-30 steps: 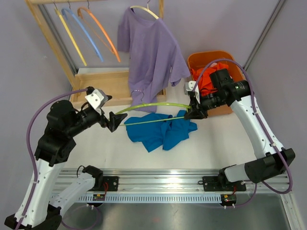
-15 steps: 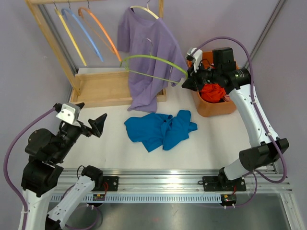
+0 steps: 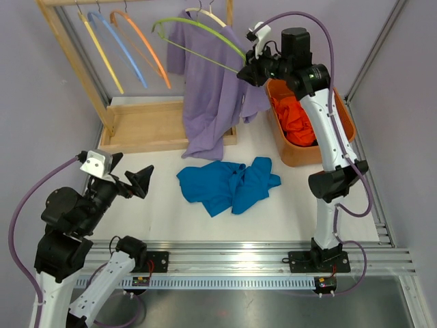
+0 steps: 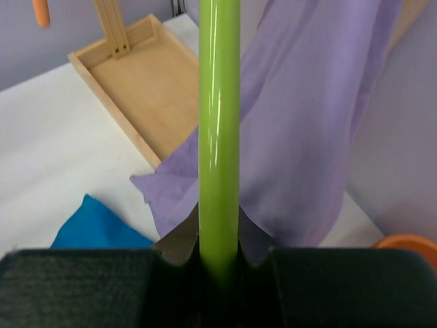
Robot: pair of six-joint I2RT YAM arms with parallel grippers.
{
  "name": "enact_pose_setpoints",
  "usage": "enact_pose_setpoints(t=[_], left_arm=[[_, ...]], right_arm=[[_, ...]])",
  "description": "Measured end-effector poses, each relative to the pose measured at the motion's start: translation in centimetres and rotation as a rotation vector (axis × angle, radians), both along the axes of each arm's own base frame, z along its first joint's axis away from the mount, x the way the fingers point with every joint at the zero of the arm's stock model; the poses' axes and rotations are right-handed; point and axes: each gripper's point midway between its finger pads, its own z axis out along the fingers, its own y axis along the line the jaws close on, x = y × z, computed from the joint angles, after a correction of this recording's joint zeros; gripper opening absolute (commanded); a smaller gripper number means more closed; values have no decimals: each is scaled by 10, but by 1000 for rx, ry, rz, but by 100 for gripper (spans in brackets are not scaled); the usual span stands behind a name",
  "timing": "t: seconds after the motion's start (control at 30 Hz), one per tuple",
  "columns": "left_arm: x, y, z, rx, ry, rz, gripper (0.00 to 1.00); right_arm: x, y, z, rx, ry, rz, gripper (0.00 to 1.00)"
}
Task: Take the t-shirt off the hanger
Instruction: Place the hanger at the clothesline.
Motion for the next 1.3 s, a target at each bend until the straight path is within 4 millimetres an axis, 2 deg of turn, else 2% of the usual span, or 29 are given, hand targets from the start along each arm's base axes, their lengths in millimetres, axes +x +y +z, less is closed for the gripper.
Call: enact_pose_setpoints(t=[0.13, 0.43, 0.77, 1.0, 1.03, 1.1, 1.13, 1.27, 1.3], left_arm=[[2, -2, -3, -23, 8, -1, 99], [6, -6, -10, -46, 27, -8, 99], [9, -10, -7, -85, 22, -16, 99], [10, -11, -7, -101, 28, -17, 99], [10, -12, -7, -102, 28, -19, 99], [11, -13, -7, -107, 28, -21, 99], [12, -14, -6, -110, 27, -23, 99], [16, -18, -12, -122, 45, -34, 99], [17, -20, -14, -124, 50, -37, 99]], right_arm=[[7, 25, 9, 35, -26, -4, 0], [17, 68, 4, 107, 9, -74, 0], [52, 76, -8, 193, 47, -222, 0], [54, 84, -13, 208, 58, -207, 1], [54, 86, -13, 211, 56, -199, 14], [54, 89, -16, 215, 57, -180, 32], [54, 90, -19, 215, 60, -176, 46], [49, 90, -29, 195, 66, -154, 73], [48, 89, -28, 194, 60, -147, 76]])
